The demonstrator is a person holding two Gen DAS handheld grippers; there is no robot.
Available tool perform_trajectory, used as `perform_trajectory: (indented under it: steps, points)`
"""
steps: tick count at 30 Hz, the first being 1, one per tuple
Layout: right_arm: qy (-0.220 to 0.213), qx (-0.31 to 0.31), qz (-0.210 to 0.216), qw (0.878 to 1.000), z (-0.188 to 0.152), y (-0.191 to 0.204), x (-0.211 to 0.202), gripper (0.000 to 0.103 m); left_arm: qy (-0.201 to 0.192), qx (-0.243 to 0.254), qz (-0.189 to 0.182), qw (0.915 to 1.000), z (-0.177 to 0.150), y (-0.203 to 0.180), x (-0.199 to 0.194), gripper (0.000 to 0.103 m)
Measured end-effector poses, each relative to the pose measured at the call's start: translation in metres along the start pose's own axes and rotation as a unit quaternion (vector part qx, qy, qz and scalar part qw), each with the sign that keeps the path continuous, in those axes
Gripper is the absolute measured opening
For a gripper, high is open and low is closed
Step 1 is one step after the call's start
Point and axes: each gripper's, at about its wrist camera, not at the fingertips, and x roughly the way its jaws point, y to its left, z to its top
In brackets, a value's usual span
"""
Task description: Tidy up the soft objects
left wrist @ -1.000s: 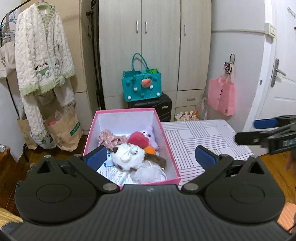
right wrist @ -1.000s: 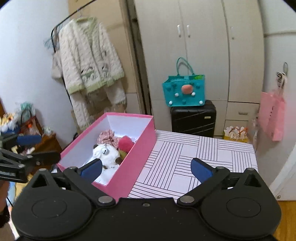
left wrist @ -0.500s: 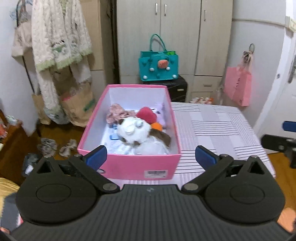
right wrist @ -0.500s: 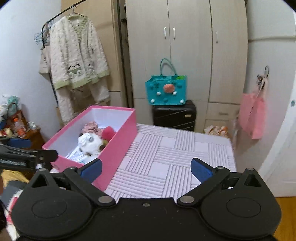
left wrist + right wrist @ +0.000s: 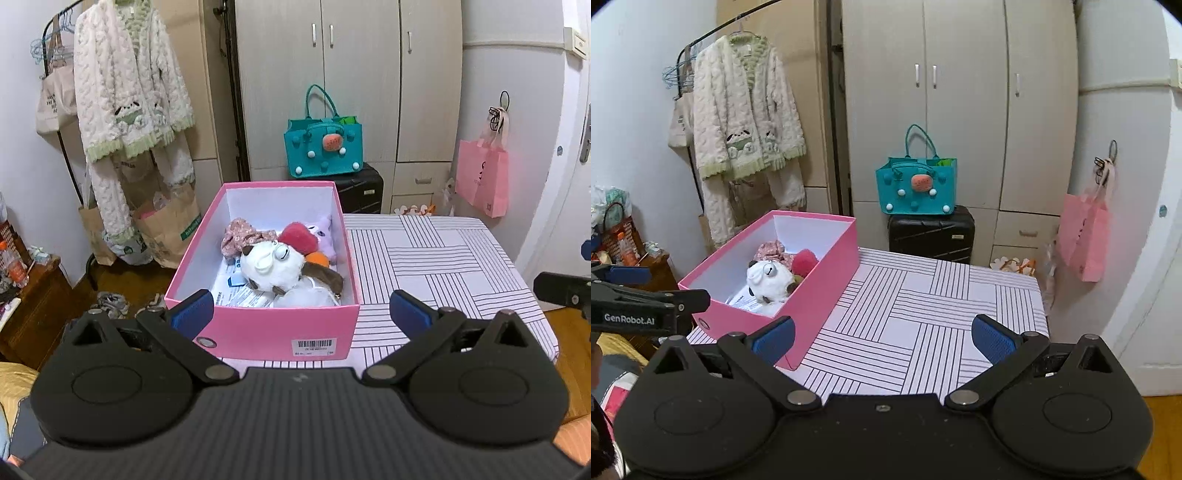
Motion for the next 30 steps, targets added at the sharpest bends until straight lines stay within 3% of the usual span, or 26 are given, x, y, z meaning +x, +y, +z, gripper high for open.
perform_trajectory:
  steps: [8, 13, 19, 30]
  points:
    - [-0.014, 0.028, -0.04, 0.999, -0.007, 0.002, -0.005, 0.103, -0.017, -0.001, -0.004, 0.9999, -0.005, -0.007, -0.004, 0.103]
    - [-0.035, 0.023, -0.114, 0.993, -0.011, 0.004, -0.008, 0.103, -0.02, 0.007, 0.007, 0.9997, -0.009, -0.01, -0.002, 0.103]
    - [-0.027, 0.024, -0.112, 0.993, -0.015, 0.004, -0.009, 0.103, -0.046, 0.037, 0.054, 0.9967, -0.012, -0.019, -0.002, 0.103]
    - [-0.029, 0.007, -0.109, 0.994, -0.023, 0.019, -0.013, 0.103, -0.048, 0.028, 0.036, 0.9978, -0.019, -0.019, -0.003, 0.103]
